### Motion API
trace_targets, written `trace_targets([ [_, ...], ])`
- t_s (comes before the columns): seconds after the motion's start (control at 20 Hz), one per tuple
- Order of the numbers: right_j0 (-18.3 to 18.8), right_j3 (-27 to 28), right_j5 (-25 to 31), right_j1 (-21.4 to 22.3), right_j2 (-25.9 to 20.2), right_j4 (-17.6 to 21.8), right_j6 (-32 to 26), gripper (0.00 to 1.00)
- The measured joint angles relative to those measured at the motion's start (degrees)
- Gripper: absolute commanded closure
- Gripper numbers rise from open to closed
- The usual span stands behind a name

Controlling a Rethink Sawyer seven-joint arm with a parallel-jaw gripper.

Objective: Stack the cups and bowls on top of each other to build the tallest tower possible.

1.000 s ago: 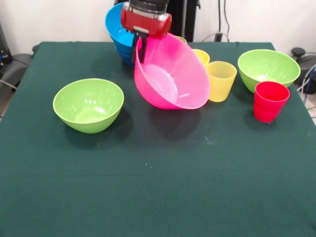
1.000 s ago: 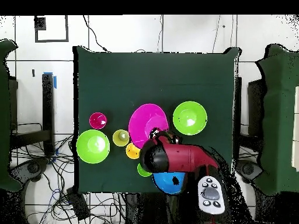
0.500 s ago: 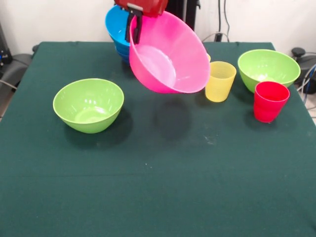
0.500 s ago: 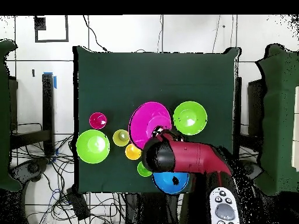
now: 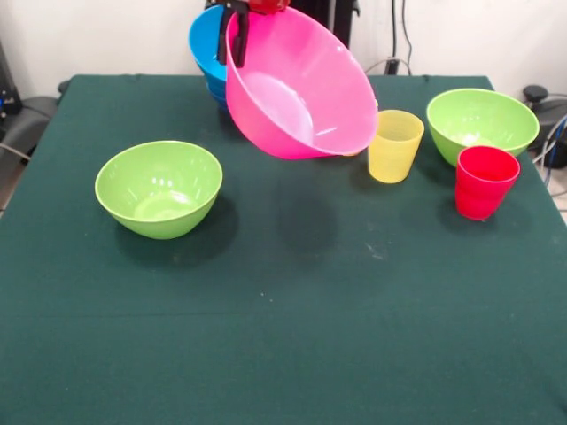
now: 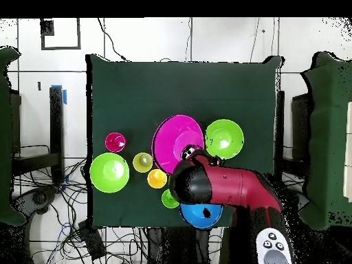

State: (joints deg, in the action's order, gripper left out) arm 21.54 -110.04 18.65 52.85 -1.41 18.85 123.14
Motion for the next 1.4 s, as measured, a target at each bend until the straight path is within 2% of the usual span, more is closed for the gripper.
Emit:
trace_targets([
  [0.4, -0.09, -2.72, 2.69, 4.08, 0.21, 0.02, 0.00, 1.00],
  [0.7, 0.37, -6.68, 8.80, 9.57, 0.64, 0.02, 0.00, 1.00],
  [1.05, 2.93, -11.47, 9.42, 13.83, 0.92, 0.07, 0.00, 1.00],
  [1.25, 3.51, -12.54, 9.41, 14.38, 1.33, 0.78, 0.00, 1.00],
  [1.4, 3.80, -13.28, 8.66, 14.04, 1.64, 2.72, 0.00, 1.00],
])
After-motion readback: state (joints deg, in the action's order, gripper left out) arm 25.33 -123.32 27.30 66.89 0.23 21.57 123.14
